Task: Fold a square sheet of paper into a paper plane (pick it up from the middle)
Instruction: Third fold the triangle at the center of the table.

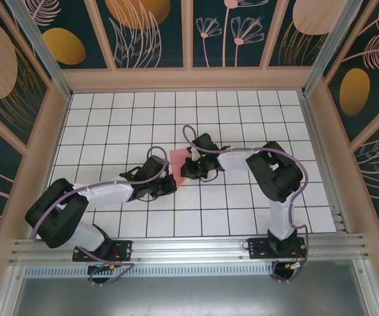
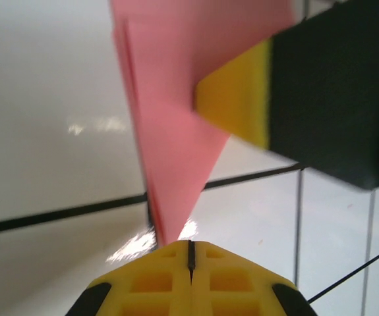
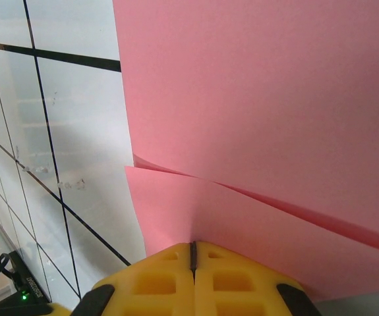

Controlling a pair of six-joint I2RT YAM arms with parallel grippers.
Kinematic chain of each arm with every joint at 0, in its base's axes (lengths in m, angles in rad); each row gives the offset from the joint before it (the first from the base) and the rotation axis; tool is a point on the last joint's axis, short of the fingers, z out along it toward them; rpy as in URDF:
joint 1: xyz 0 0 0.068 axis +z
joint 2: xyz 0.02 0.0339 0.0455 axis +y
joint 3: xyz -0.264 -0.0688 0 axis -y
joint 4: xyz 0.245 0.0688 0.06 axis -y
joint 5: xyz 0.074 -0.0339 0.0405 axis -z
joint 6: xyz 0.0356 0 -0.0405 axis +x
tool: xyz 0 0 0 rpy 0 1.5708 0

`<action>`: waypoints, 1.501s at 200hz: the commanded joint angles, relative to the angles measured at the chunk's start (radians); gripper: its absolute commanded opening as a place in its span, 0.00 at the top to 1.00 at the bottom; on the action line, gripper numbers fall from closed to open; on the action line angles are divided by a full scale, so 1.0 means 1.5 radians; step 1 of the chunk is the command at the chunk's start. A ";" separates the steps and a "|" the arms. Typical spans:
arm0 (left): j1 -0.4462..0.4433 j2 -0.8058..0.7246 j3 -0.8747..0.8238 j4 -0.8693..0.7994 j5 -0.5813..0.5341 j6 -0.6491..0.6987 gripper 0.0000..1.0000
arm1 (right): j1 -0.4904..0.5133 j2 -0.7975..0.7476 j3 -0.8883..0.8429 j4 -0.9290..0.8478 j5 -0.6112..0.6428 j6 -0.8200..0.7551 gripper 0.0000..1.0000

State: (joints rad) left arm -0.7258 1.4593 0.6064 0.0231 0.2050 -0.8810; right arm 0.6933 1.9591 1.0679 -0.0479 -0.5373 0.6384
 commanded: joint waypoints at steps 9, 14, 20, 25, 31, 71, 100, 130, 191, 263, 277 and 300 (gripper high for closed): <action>-0.003 0.032 0.029 0.071 -0.018 -0.022 1.00 | -0.021 0.040 -0.018 -0.027 0.078 0.013 0.98; -0.003 0.043 0.034 0.074 -0.017 -0.021 1.00 | -0.020 0.040 -0.019 -0.025 0.076 0.015 0.98; -0.003 0.056 0.039 0.080 -0.015 -0.020 1.00 | -0.021 0.041 -0.019 -0.024 0.074 0.015 0.98; -0.003 0.065 0.042 0.085 -0.013 -0.020 1.00 | -0.020 0.042 -0.019 -0.022 0.072 0.017 0.98; -0.003 0.075 0.044 0.091 -0.011 -0.021 1.00 | -0.020 0.042 -0.019 -0.021 0.070 0.018 0.98; -0.003 0.123 0.053 0.117 -0.018 -0.012 1.00 | -0.021 0.042 -0.021 -0.018 0.067 0.019 0.98; -0.003 0.139 0.040 0.120 -0.021 -0.008 1.00 | -0.020 0.044 -0.024 -0.019 0.068 0.018 0.98; -0.003 0.144 0.009 0.107 -0.009 0.004 1.00 | -0.022 0.047 -0.026 -0.021 0.070 0.018 0.98; -0.004 0.085 -0.065 -0.004 0.024 0.037 1.00 | -0.030 0.049 -0.028 -0.029 0.079 0.017 0.98; -0.004 0.009 0.014 0.032 -0.053 0.014 1.00 | -0.030 0.012 -0.014 0.005 0.037 0.052 0.98; -0.003 0.030 0.033 0.047 -0.065 0.002 1.00 | -0.030 -0.010 -0.011 0.022 0.037 0.069 0.97; -0.004 0.073 0.055 0.071 -0.070 -0.005 1.00 | -0.031 -0.039 -0.007 0.042 0.039 0.085 0.92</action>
State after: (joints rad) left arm -0.7258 1.5074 0.6472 0.0788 0.1390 -0.8635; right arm 0.6662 1.9560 1.0649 -0.0154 -0.5392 0.7181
